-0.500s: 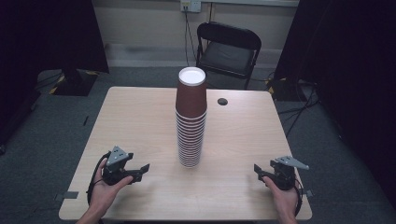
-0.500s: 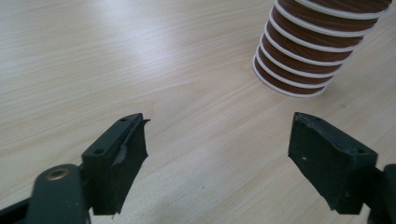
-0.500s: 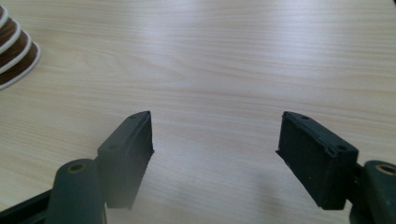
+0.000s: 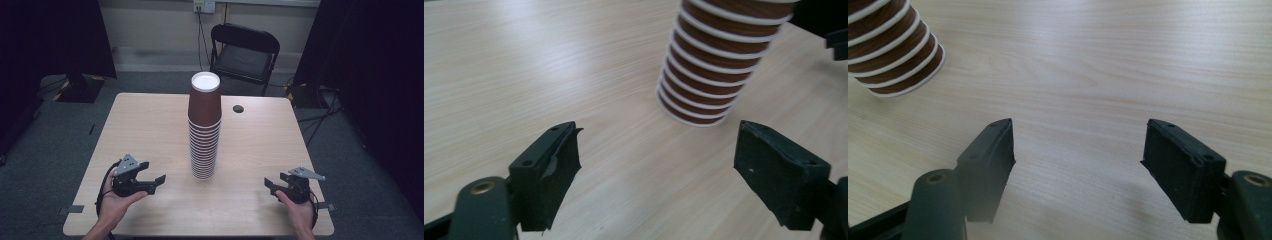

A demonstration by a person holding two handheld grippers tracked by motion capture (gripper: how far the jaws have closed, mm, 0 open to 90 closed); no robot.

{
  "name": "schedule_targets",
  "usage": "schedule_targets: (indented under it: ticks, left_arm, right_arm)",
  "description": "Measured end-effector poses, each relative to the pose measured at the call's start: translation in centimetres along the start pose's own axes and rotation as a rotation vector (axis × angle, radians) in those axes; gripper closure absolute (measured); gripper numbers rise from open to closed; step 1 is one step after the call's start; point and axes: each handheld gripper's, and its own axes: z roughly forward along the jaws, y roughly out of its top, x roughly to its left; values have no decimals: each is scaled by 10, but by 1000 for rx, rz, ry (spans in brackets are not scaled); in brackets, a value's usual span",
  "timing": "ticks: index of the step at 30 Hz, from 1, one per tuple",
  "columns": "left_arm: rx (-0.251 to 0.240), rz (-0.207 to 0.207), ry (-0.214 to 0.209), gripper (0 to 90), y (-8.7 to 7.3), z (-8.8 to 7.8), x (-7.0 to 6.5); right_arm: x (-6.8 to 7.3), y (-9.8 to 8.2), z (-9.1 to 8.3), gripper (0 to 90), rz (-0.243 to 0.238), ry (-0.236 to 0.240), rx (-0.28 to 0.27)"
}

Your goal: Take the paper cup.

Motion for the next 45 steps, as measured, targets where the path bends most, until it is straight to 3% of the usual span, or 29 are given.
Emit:
schedule_targets:
  ticks: [2,3,6,9,14,15,17,18,19,22,23,25,27,32,36,41,45]
  left_arm:
    - [-21,2,-19,182,3,1,-3]
    - [-36,27,-19,181,8,1,-8]
    - [-58,28,-26,178,14,-1,-11]
    - [-97,63,-24,167,25,-4,-17]
    - [-110,78,-40,166,40,-6,-21]
    - [-81,74,-76,199,48,-5,-22]
    - [-95,74,-94,253,55,-4,-24]
    - [-95,74,-94,237,55,-4,-24]
    - [-128,84,-85,223,61,-4,-27]
    - [-162,87,-98,224,67,-5,-29]
    - [-215,107,-85,243,73,-6,-32]
    - [-239,118,-91,237,79,-7,-34]
    - [-233,97,-112,231,83,-9,-34]
    - [-225,95,-99,238,102,-17,-33]
    - [-230,86,-138,265,113,-20,-32]
    - [-239,102,-152,236,129,-21,-37]
    - [-260,140,-121,206,141,-22,-43]
  right_arm:
    - [0,1,-2,284,-5,8,-11]
    - [0,2,-3,284,-2,15,-18]
    - [2,2,-5,284,-3,12,-26]
    - [6,2,-6,282,-18,19,-22]
    - [7,2,-7,275,-25,15,-24]
    - [7,1,-6,273,-22,24,-23]
    - [6,2,-6,269,-23,24,-20]
    - [6,2,-6,269,-23,24,-20]
    - [6,2,-7,269,-22,22,-21]
    - [6,2,-6,269,-23,28,-18]
    - [7,1,-6,264,-24,24,-19]
    - [8,1,-6,264,-28,22,-23]
    - [8,1,-5,264,-31,26,-26]
    - [9,1,-4,261,-32,33,-26]
    - [7,1,-4,257,-25,30,-22]
    - [8,1,-4,256,-27,28,-19]
    - [9,1,-3,256,-29,32,-19]
